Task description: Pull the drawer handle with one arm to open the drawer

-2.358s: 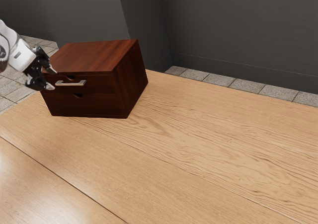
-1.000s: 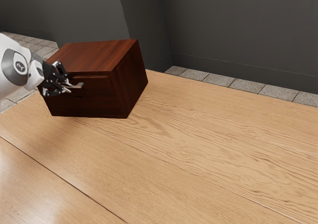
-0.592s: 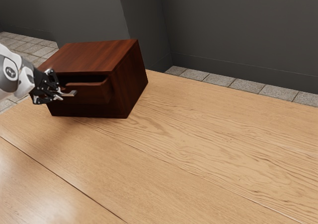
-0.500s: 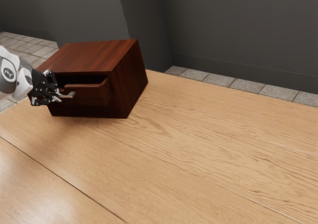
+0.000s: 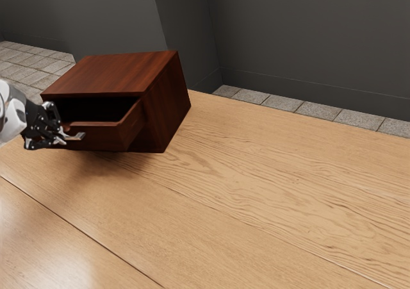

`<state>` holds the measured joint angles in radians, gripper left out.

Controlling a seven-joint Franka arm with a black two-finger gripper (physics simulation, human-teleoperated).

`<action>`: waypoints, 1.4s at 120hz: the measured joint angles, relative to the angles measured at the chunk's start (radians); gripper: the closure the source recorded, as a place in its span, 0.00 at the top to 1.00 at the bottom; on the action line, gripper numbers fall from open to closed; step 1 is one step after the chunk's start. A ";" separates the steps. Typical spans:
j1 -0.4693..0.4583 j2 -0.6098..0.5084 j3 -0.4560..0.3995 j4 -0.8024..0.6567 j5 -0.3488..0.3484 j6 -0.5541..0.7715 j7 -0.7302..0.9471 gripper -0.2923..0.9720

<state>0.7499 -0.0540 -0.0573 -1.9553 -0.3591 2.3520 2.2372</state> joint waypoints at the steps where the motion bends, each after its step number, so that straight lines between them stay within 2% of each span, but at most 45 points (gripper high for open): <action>1: 0.000 -0.003 0.000 -0.003 0.000 0.000 0.000 0.16; 41: -0.061 -0.075 0.073 -0.092 -0.001 0.003 0.012 0.16; 57: -0.130 -0.097 0.146 -0.109 -0.001 0.003 0.014 0.15; 76: -0.169 -0.133 0.193 -0.143 0.003 0.003 0.016 0.15; 98: -0.207 -0.150 0.236 -0.158 0.005 0.003 0.018 0.15; 120: -0.212 -0.151 0.243 -0.160 0.006 0.003 0.020 0.15; 168: -0.209 -0.199 0.243 -0.164 0.025 -0.021 -0.001 0.31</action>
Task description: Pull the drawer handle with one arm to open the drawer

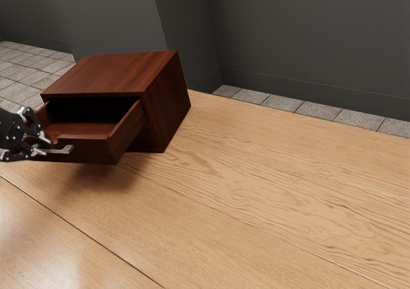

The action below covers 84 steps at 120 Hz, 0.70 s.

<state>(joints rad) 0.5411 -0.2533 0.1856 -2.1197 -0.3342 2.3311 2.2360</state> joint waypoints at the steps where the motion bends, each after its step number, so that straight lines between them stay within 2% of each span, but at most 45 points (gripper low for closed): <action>1: 0.000 -0.004 0.000 0.000 0.001 -0.002 -0.001 0.32; 8: 0.003 -0.035 -0.001 0.015 0.024 -0.035 -0.012 0.34; 16: 0.000 -0.048 -0.022 0.096 0.096 -0.113 -0.046 0.35; 26: -0.006 -0.038 -0.123 0.259 0.216 -0.266 -0.124 0.37; 36: -0.009 0.005 -0.214 0.368 0.284 -0.395 -0.214 0.42; 55: -0.057 0.175 -0.284 0.581 0.342 -0.614 -0.439 0.59; 69: -0.142 0.198 -0.296 0.620 0.387 -0.754 -0.655 0.67; 84: -0.216 0.207 -0.316 0.640 0.408 -0.843 -0.905 0.71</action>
<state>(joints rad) 0.3252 -0.0459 -0.1299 -1.4798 0.0737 1.4884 1.3312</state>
